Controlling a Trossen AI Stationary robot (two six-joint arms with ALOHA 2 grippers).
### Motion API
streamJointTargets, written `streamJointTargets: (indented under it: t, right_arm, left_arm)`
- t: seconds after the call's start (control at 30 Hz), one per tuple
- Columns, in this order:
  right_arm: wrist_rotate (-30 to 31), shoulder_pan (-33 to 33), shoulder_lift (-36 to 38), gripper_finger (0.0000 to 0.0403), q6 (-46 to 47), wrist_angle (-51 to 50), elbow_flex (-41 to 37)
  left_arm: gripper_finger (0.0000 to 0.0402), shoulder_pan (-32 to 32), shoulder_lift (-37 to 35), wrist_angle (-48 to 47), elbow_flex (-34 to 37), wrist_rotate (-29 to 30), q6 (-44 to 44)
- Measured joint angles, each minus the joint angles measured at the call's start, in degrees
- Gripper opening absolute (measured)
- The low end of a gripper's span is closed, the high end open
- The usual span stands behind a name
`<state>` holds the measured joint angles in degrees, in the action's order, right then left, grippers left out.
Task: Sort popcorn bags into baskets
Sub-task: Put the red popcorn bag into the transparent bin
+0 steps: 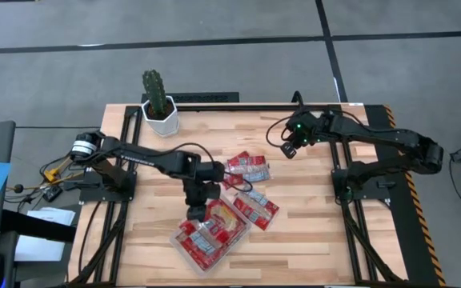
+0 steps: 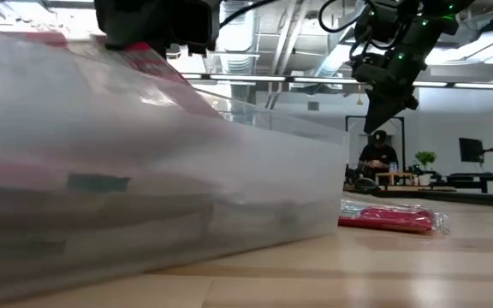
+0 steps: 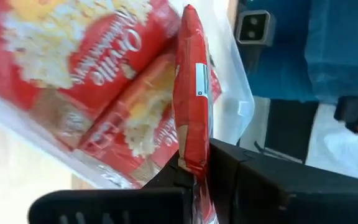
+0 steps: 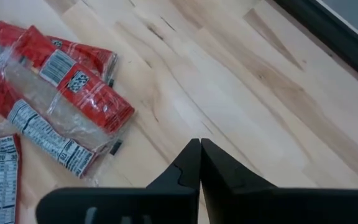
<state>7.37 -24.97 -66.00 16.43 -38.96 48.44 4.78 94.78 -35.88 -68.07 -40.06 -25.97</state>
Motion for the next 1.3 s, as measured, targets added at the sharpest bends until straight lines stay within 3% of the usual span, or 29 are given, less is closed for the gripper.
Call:
streamJointTargets:
  t: [0.33,0.77,0.9,1.3]
  right_arm:
    - [0.0,0.3,0.0,0.002,-0.3,-0.1,0.0]
    - [0.0,0.2,0.0,0.0039,-0.5,0.0,0.0]
    - [0.0,0.2,0.0,0.0037,-0.5,-0.1,0.0]
    - [0.1,0.2,0.0,0.0027,-1.3,0.3,0.0]
  left_arm:
    - [0.0006,3.2,0.2,1.1,0.0,0.4,-4.8]
    - [0.0022,4.6,3.6,5.0,0.0,-2.6,-8.2]
    - [0.0053,4.6,3.6,4.8,0.0,-2.3,-8.7]
    - [0.02,4.1,3.4,2.7,0.0,-3.3,-10.9]
